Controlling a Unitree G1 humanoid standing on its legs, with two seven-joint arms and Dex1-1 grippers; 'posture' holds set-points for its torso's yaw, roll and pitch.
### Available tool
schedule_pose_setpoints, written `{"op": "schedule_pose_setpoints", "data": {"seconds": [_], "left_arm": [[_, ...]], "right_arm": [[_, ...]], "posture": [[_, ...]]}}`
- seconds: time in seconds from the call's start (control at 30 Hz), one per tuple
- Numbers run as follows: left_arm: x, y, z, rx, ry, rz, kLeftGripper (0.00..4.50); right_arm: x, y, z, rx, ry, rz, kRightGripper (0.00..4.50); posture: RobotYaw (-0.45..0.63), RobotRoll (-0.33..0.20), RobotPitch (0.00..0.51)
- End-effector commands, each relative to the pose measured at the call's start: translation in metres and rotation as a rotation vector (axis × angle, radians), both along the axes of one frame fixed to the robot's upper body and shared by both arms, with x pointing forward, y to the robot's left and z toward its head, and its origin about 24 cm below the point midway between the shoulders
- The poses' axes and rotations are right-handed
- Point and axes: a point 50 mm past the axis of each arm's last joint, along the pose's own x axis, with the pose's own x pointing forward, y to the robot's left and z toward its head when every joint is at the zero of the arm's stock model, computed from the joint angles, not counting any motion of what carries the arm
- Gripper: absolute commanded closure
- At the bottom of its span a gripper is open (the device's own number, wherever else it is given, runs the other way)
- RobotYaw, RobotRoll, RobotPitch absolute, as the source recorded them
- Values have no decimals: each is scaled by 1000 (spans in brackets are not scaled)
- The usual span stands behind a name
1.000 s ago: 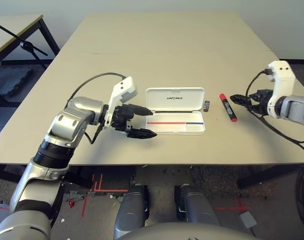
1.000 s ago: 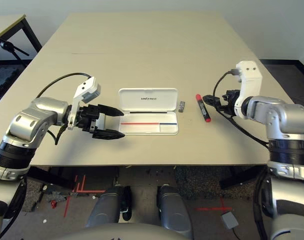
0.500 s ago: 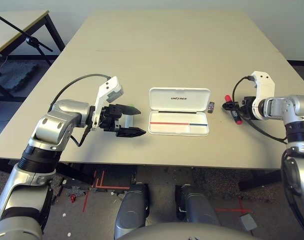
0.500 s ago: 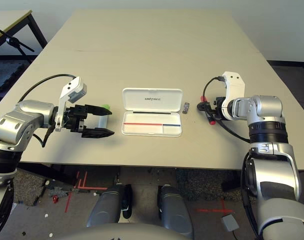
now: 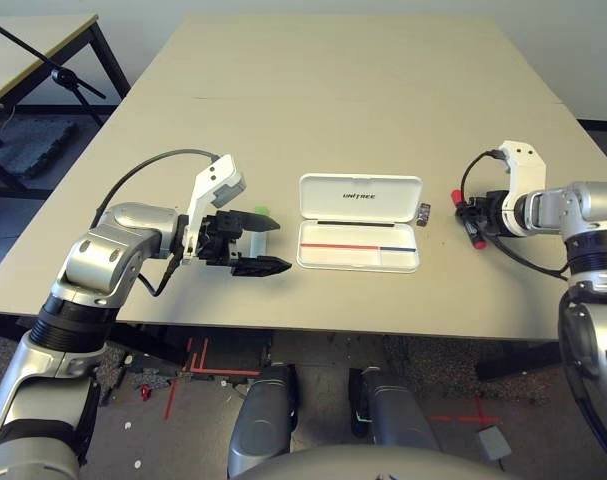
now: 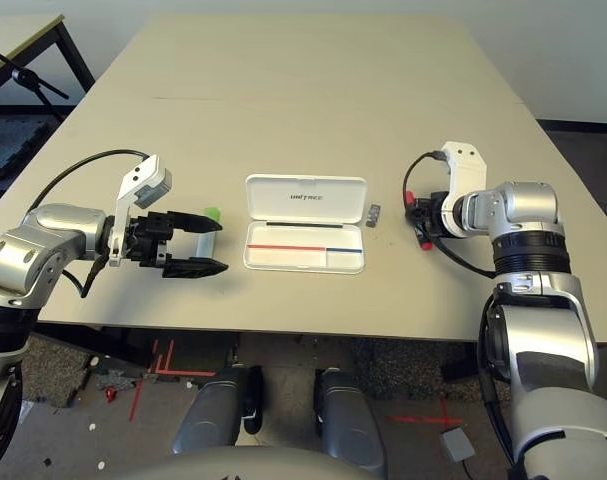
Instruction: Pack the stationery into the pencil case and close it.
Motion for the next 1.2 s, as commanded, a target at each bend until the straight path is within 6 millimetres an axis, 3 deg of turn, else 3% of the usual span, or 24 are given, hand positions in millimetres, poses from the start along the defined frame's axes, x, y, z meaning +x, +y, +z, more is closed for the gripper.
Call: {"op": "schedule_pose_setpoints", "data": {"seconds": [0.03, 0.27, 0.4, 0.53, 0.63, 0.87, 1.2], "left_arm": [[3, 8, -4, 11, 8, 23, 0], [4, 15, -10, 13, 21, 44, 0], [5, 17, -13, 12, 24, 52, 0], [8, 16, -14, 8, 21, 59, 0], [9, 16, -14, 1, 13, 71, 0], [8, 15, -20, -3, 32, 111, 0], [7, 11, -18, -14, -1, 137, 0]], "right_arm": [[-9, -10, 10, -41, -25, 69, 4029], [-41, -23, 37, -250, -55, 459, 4029], [-49, -19, 45, -373, -82, 653, 4029], [-55, -5, 46, -420, -156, 952, 4029], [-56, 13, 46, -382, -206, 1113, 4029], [-40, 71, 48, -433, -261, 1296, 4029], [-11, 131, 35, -438, -315, 1359, 4029]], "posture": [[229, 0, 108], [214, 0, 104], [203, 0, 102], [208, 0, 98], [215, 0, 97], [247, 0, 76], [296, 0, 56]]}}
